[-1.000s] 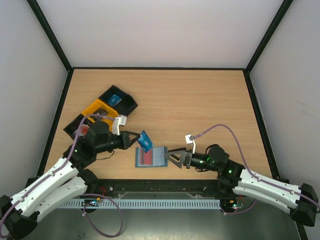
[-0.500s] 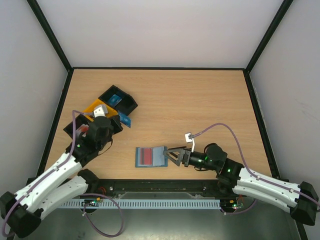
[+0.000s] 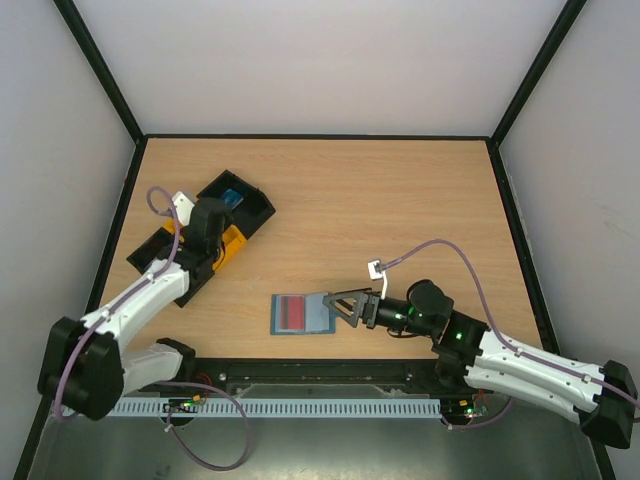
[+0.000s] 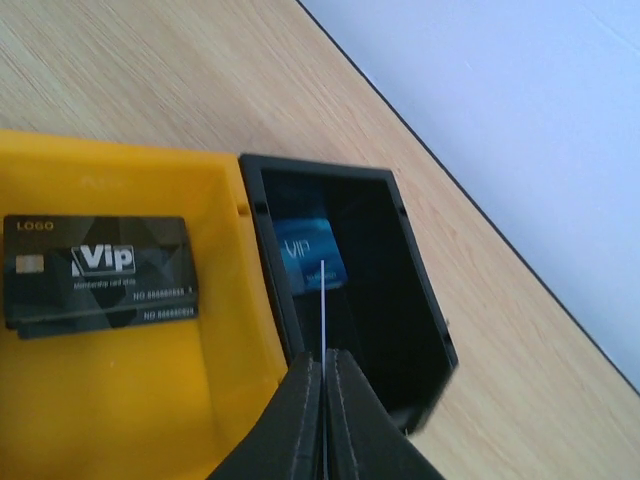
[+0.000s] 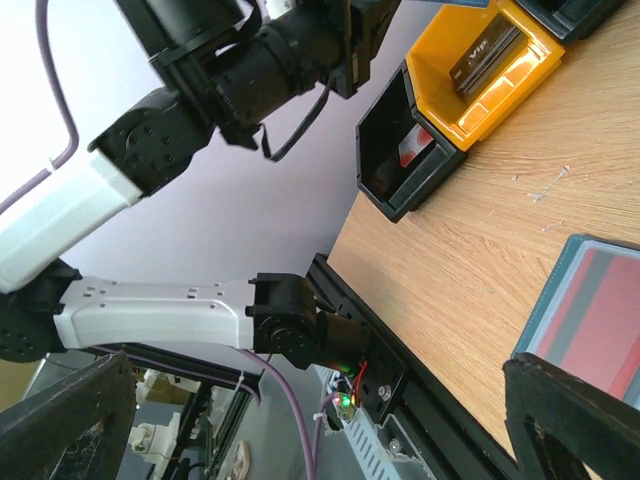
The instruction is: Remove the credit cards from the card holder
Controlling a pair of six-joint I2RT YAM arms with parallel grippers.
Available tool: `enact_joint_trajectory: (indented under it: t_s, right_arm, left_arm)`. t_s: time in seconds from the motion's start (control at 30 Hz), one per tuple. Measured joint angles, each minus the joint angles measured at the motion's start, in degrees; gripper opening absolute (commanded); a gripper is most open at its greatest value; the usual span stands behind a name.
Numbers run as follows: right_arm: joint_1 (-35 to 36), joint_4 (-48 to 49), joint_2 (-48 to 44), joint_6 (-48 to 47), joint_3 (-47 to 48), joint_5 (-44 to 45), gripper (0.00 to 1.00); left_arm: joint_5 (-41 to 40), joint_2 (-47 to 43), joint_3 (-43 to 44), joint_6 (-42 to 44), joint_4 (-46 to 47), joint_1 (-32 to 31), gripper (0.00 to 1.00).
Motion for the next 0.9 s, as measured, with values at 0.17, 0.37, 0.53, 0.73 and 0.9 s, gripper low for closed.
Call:
enact_joint_trajectory:
  t_s: [0.17, 0.37, 0.53, 0.73, 0.9]
  right_arm:
    - [0.0, -3.41, -0.94, -0.72, 1.33, 0.55, 0.98]
    - [0.0, -5.86, -0.98, -1.92, 2.69, 1.79, 0.98]
    - [0.0, -6.25, 1.11, -2.75, 4.2, 2.36, 0.98]
    - [0.0, -6.25, 4.96, -3.63, 6.97, 2.54, 0.98]
    - [0.0, -6.25, 6.38, -4.07, 8.2, 2.51, 0.98]
  left_arm:
    - [-1.73, 8.46, 3.26, -0.59, 5.38, 1.97, 0.03]
    - [-5.77, 17.11, 9.75, -0.11, 10.01, 1.95, 0.03]
    - [-8.98, 22.45, 13.66, 0.02, 10.69, 1.97, 0.03]
    - [-11.63, 27.89, 16.76, 0.31, 10.8, 2.1, 0.03]
    - [-12.7, 31.5, 18.71, 0.26, 10.58, 2.51, 0.03]
